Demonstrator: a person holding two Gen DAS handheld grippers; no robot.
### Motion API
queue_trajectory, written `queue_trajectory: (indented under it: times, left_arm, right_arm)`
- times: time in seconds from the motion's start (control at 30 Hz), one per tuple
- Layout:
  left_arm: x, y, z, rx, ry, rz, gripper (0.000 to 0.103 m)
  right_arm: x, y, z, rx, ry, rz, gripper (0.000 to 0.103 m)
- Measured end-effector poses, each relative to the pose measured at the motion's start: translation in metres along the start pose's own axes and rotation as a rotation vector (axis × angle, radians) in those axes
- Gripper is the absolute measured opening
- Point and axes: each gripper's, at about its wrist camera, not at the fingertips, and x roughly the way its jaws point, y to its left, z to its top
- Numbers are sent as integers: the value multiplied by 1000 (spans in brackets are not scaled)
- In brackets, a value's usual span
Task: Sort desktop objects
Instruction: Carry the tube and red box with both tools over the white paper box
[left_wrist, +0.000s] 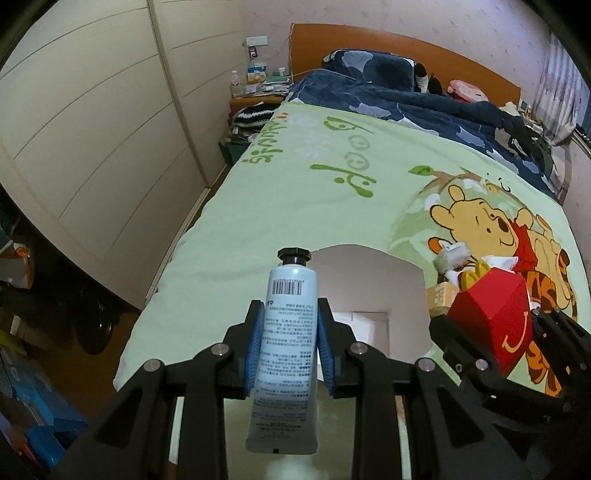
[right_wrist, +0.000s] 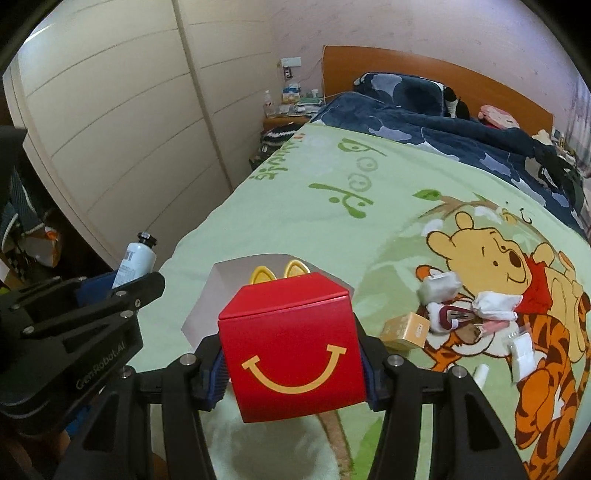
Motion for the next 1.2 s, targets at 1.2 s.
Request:
queue_trajectory:
  times: [1.2]
  left_arm:
    - [81,-19,3,169,147,-9,30]
  right_arm:
    - [89,-11,0,8,207,-4,57]
